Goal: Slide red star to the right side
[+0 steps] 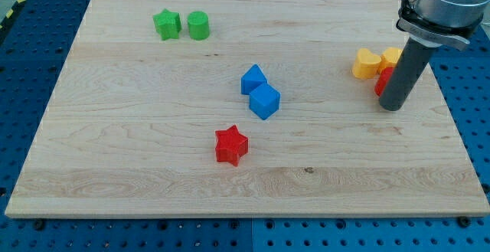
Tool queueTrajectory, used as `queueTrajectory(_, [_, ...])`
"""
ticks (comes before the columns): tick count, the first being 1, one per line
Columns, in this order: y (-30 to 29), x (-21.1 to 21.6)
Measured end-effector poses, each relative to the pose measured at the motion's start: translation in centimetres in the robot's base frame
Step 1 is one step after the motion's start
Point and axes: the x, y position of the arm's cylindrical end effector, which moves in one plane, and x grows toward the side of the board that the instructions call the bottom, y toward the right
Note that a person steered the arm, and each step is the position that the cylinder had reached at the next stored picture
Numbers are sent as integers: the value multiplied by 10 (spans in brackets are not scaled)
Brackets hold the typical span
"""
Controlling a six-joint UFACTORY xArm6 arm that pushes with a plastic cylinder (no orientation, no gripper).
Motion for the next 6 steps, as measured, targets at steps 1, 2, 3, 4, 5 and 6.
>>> queueTrajectory(1, [-41, 44])
queueTrajectory(2, [-98, 83])
queueTrajectory(3, [-173, 100])
queueTrajectory(4, [-261, 108])
queueTrajectory(5, [-324, 103])
queueTrajectory(6, [-332, 72])
